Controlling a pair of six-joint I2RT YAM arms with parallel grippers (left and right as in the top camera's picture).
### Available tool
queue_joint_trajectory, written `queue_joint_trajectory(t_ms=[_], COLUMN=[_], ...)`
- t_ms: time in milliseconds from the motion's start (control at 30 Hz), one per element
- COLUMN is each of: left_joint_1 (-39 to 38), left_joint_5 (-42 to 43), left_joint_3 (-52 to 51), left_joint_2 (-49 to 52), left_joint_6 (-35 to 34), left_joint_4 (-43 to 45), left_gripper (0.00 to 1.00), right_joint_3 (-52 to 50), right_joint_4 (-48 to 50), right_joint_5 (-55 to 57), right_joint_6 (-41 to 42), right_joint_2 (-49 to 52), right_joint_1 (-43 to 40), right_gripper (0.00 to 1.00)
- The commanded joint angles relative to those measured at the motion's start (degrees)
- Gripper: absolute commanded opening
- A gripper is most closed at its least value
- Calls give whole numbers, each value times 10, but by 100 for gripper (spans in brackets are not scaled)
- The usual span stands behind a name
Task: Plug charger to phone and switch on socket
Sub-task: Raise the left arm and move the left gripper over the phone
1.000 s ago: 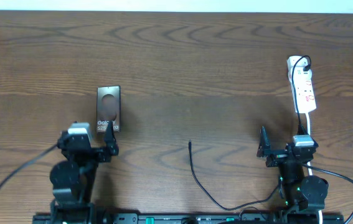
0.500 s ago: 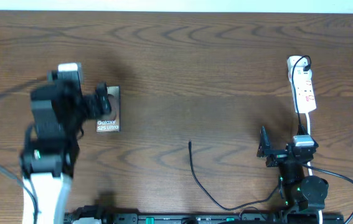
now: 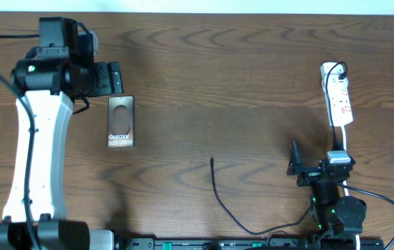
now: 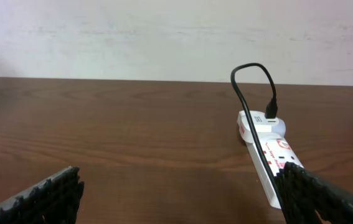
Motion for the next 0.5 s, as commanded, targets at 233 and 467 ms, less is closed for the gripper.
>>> queue_joint_trajectory(t_ms=[233,467], left_joint_1=[3,3], left_joint_5=[5,5], left_joint_3=[13,12], left_joint_2=[28,28], left_joint_6=[-1,-1], left_joint_4=[-2,2], left_gripper=[90,100], right_joint_3=[-1,-1], right_joint_4=[-3,-3], right_joint_5=[6,6], right_joint_6=[-7,-7], right_joint_2=[-3,-3], right_joint_1=[2,2], right_gripper=[99,99])
